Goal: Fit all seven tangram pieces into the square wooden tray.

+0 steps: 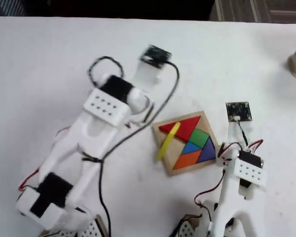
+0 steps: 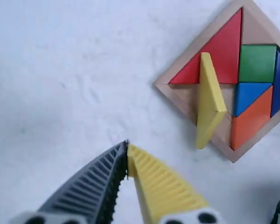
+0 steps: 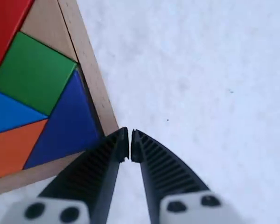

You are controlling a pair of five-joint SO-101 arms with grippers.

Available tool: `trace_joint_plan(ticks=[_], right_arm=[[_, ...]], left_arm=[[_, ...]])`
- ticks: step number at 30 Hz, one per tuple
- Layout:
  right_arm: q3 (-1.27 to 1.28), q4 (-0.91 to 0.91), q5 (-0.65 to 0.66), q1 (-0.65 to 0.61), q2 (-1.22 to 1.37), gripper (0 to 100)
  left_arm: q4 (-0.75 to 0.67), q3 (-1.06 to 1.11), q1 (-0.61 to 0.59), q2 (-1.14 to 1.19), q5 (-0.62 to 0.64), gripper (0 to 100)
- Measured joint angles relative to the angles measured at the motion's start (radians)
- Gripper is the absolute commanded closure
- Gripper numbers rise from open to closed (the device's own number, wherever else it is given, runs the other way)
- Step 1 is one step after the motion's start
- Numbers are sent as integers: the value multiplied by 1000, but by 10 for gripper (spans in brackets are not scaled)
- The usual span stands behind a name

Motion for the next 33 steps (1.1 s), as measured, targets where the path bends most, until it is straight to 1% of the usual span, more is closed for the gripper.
trace_joint_plan(ticks=[2,4,6,10,13,15,18,22,23,25,29,31,33], right_arm=[[-14,0,-5,5,0,979],[-37,12,-6,5,0,979],[-77,55,-6,-11,0,979],[-187,193,-6,-66,0,979],[-278,293,-6,-133,0,979],[-336,350,-8,-190,0,979],[-407,425,-14,-296,0,979],[-450,456,-89,-439,0,979],[-451,456,-104,-466,0,979],[-453,456,-123,-517,0,979],[-453,428,-133,-600,0,979],[-453,397,-141,-635,0,978],[-453,361,-180,-680,0,975]], left_arm=[[-3,32,-55,-20,2,979],[-44,86,-120,-31,2,979],[-110,153,-184,-31,21,979],[-293,324,-319,-31,110,979],[-408,439,-419,-31,132,979],[-448,505,-477,-31,137,979],[-468,568,-548,-31,135,979],[-474,614,-632,-31,135,979],[-485,628,-647,-31,130,979],[-523,672,-678,-32,81,979],[-635,779,-717,-34,-55,979],[-647,787,-721,-34,-107,979],[-647,786,-726,-34,-126,979]])
